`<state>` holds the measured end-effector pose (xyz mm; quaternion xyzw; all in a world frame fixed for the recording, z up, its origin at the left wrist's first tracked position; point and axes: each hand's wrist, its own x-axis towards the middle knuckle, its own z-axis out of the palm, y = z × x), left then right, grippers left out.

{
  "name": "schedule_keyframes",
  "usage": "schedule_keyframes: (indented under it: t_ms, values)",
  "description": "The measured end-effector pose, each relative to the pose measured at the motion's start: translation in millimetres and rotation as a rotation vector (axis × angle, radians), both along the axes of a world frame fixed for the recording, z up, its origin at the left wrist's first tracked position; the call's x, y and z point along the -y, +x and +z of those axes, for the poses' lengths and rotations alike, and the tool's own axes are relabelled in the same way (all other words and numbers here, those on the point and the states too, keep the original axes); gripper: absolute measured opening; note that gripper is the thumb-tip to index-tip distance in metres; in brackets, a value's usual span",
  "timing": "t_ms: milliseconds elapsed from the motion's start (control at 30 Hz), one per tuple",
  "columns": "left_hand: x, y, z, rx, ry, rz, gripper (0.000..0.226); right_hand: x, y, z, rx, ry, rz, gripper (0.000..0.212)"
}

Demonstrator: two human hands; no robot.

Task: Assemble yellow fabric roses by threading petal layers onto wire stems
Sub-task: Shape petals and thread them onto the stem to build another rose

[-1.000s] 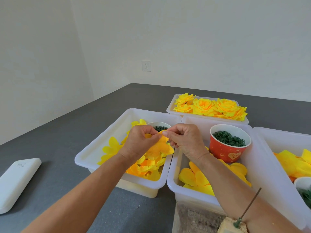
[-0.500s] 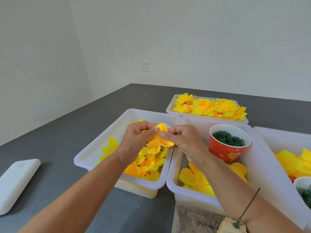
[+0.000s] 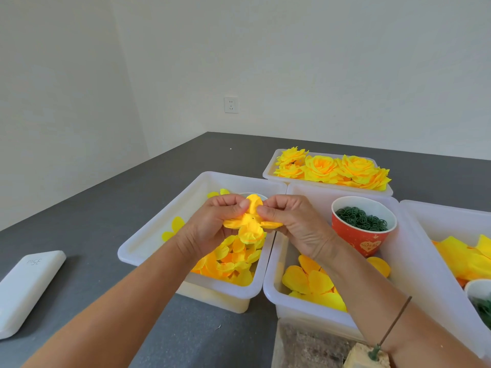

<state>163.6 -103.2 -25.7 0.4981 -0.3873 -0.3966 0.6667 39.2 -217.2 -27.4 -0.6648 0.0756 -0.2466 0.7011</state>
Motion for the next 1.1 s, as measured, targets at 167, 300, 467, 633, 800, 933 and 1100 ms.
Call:
schedule_keyframes:
  t_ms: [167, 300, 467, 633, 800, 933, 1100]
  values:
    - [4.0, 0.1, -6.6, 0.095, -0.035, 0.208, 0.013, -0.5, 2.3, -1.3, -0.085, -0.106, -0.208, 0.019]
    - [2.9, 3.2, -6.9, 0.039, -0.066, 0.334, 0.014, 3.3, 3.8, -6.1, -0.151, -0.116, -0.310, 0.011]
    - [3.3, -8.1, -6.2, 0.292, -0.028, 0.291, 0.014, 2.5, 3.3, -6.5, -0.149, -0.281, -0.372, 0.009]
    - [2.8, -6.3, -6.2, 0.230, 0.033, 0.289, 0.005, 0.0, 0.7, -3.4, -0.108, -0.278, -0.171, 0.012]
    - [1.5, -0.9, 1.0, -0.153, 0.025, 0.099, 0.009, -1.8, 0.9, 0.5, -0.032, -0.047, 0.014, 0.013]
    - [3.5, -0.9, -2.0, -0.069, -0.015, 0.147, 0.004, -1.2, 3.5, -2.5, -0.042, -0.006, -0.082, 0.008]
    - [4.0, -3.3, -11.5, 0.387, 0.022, 0.283, 0.004, 0.9, 1.9, -5.5, -0.130, -0.151, -0.197, 0.013]
